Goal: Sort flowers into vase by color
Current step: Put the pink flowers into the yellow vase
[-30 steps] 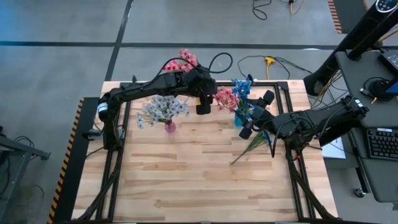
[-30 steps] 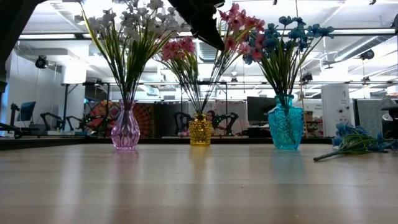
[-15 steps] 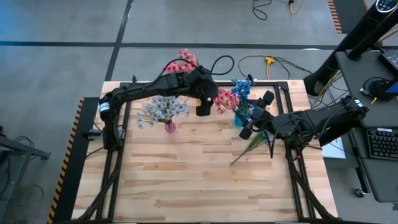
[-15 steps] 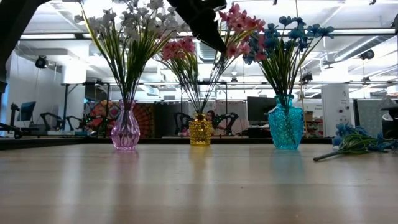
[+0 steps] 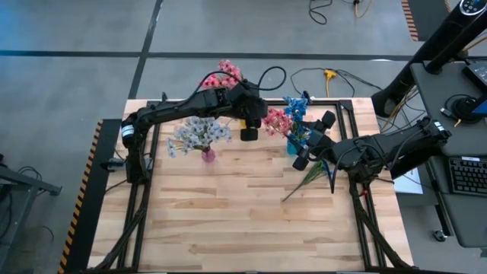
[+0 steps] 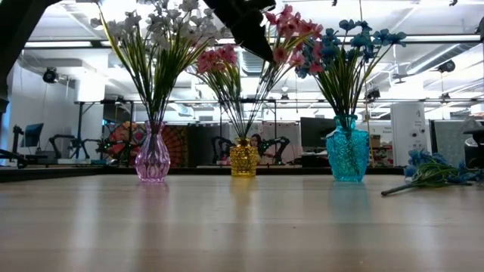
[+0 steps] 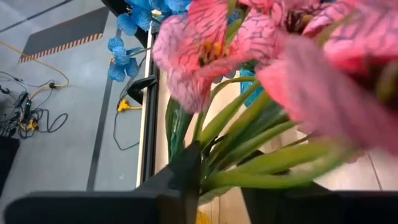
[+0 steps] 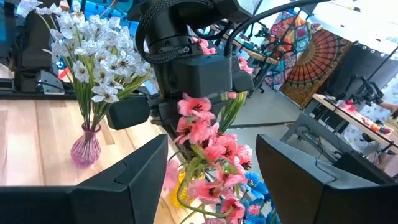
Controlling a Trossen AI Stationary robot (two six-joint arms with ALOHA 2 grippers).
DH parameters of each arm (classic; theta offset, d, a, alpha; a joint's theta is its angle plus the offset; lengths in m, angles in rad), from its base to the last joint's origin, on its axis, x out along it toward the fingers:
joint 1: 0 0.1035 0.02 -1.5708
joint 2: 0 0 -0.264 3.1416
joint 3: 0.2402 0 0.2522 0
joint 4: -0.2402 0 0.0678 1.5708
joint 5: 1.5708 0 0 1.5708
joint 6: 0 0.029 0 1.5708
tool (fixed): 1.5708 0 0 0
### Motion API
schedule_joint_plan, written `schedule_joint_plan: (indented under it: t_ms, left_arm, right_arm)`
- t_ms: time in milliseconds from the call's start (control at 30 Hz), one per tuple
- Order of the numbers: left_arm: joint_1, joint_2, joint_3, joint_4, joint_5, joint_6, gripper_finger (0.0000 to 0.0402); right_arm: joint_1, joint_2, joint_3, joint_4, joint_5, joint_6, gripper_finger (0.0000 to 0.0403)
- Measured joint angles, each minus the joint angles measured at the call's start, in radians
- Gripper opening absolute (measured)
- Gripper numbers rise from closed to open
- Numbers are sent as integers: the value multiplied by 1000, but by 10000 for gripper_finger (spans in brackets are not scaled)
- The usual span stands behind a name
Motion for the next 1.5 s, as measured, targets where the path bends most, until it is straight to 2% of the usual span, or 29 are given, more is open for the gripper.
schedule_joint_plan:
  t_ms: [167, 333, 1067, 1500]
  left_arm:
    - [0, 0, 4, 1, -27, -19, 32]
    - [2, -3, 29, 1, -42, -39, 3]
    - [92, -10, 68, -18, -45, -149, 1]
    - [109, -13, 68, -2, -15, -154, 1]
  right_arm:
    - [0, 0, 0, 0, 0, 0, 237]
    - [0, 0, 0, 0, 0, 0, 237]
    - [0, 0, 0, 0, 0, 1, 237]
    - [0, 0, 0, -2, 1, -2, 237]
